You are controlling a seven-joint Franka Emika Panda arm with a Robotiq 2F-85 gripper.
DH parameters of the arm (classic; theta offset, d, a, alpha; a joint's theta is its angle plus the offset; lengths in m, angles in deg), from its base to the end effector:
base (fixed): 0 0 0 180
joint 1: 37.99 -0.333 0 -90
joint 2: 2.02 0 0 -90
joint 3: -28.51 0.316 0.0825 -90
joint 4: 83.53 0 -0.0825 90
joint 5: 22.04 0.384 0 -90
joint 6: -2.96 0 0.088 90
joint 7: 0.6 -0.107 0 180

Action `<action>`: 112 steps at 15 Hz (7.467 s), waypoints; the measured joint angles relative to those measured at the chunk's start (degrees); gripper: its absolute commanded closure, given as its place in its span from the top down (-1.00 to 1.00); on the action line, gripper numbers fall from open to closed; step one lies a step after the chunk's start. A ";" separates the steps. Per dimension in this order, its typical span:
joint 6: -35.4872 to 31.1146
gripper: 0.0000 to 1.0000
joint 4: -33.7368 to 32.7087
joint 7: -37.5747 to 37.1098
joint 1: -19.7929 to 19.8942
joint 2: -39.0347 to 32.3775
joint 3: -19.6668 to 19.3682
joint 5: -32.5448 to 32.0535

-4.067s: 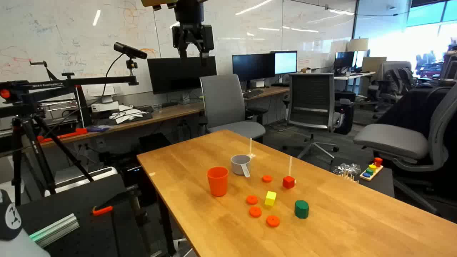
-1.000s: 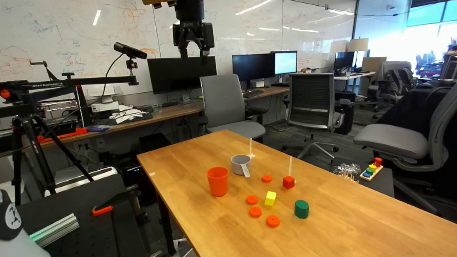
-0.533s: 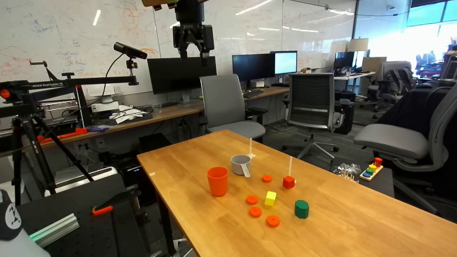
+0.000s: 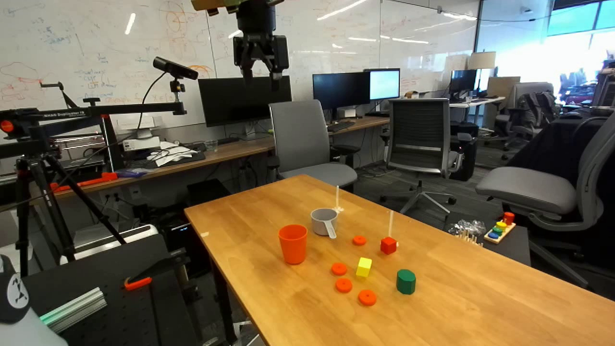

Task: Put the blocks in the grey cup

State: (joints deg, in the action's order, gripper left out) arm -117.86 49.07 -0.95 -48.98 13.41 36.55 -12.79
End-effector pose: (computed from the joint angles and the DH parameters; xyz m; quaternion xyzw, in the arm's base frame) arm 0.4412 0.1625 0.4554 -0.9908 -0.1213 -0.0222 0.0564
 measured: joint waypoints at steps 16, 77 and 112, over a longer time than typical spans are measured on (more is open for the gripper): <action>-3.58 1.00 -14.24 -0.70 5.96 -9.32 -2.04 -6.35; -37.71 1.00 -23.73 -14.44 13.27 -61.85 -3.60 13.17; -30.17 1.00 -22.11 -16.36 17.48 -61.58 -3.78 26.59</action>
State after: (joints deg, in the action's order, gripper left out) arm -148.03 26.97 -17.31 -31.51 -48.17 32.76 13.80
